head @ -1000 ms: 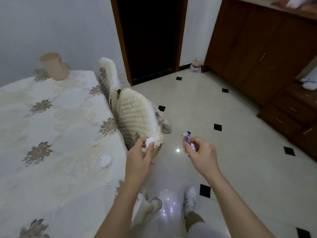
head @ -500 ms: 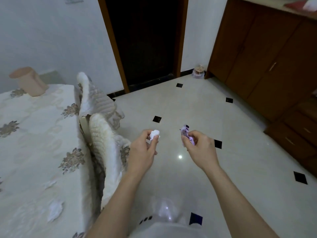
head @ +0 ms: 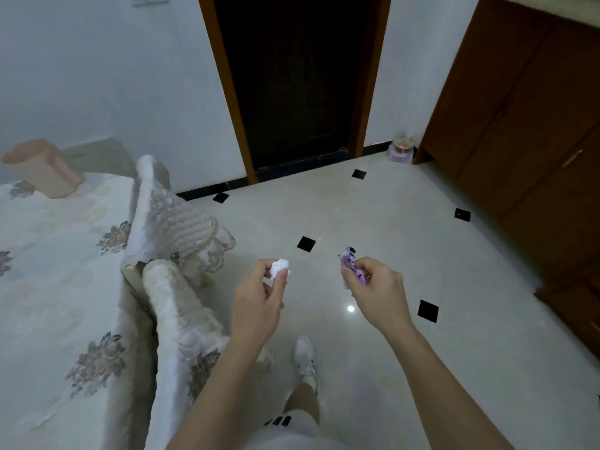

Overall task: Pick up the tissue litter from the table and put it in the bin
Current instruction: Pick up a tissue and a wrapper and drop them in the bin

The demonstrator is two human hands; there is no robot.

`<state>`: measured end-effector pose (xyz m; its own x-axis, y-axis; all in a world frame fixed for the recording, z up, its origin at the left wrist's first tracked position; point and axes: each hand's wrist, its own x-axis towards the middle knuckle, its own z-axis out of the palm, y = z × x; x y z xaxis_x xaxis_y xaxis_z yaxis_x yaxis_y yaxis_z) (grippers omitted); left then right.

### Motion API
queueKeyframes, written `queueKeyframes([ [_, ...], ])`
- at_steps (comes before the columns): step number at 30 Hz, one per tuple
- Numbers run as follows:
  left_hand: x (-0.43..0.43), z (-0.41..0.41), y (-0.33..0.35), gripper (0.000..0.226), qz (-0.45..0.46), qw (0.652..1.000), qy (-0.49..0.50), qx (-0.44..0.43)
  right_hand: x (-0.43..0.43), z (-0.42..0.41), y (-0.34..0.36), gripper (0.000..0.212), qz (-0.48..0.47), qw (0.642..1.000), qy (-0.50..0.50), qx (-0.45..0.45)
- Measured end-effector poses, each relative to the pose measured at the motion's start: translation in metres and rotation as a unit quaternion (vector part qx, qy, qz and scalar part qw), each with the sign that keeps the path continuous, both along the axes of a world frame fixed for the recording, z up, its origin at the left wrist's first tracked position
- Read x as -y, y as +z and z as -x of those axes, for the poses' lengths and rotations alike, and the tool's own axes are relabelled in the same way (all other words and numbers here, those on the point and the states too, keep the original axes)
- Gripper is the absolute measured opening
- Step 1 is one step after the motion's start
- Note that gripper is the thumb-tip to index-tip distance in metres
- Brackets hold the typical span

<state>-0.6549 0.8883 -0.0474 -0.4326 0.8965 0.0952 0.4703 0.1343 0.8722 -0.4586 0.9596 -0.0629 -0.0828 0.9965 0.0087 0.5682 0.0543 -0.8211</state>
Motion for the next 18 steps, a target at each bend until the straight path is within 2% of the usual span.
queueKeyframes([
  [7,-0.117,0.054,-0.003,0.014,-0.017,0.999,0.034,-0.001,-0.125,0.056,0.005,0.034,0.006,0.999,0.034,-0.003],
  [15,-0.255,0.130,0.006,0.018,-0.024,0.997,0.043,-0.058,-0.273,0.134,0.019,0.036,0.004,0.998,0.056,0.000],
  [18,-0.287,0.149,0.006,0.019,-0.022,0.998,0.051,-0.039,-0.306,0.155,0.019,0.036,0.015,0.998,0.059,-0.005],
])
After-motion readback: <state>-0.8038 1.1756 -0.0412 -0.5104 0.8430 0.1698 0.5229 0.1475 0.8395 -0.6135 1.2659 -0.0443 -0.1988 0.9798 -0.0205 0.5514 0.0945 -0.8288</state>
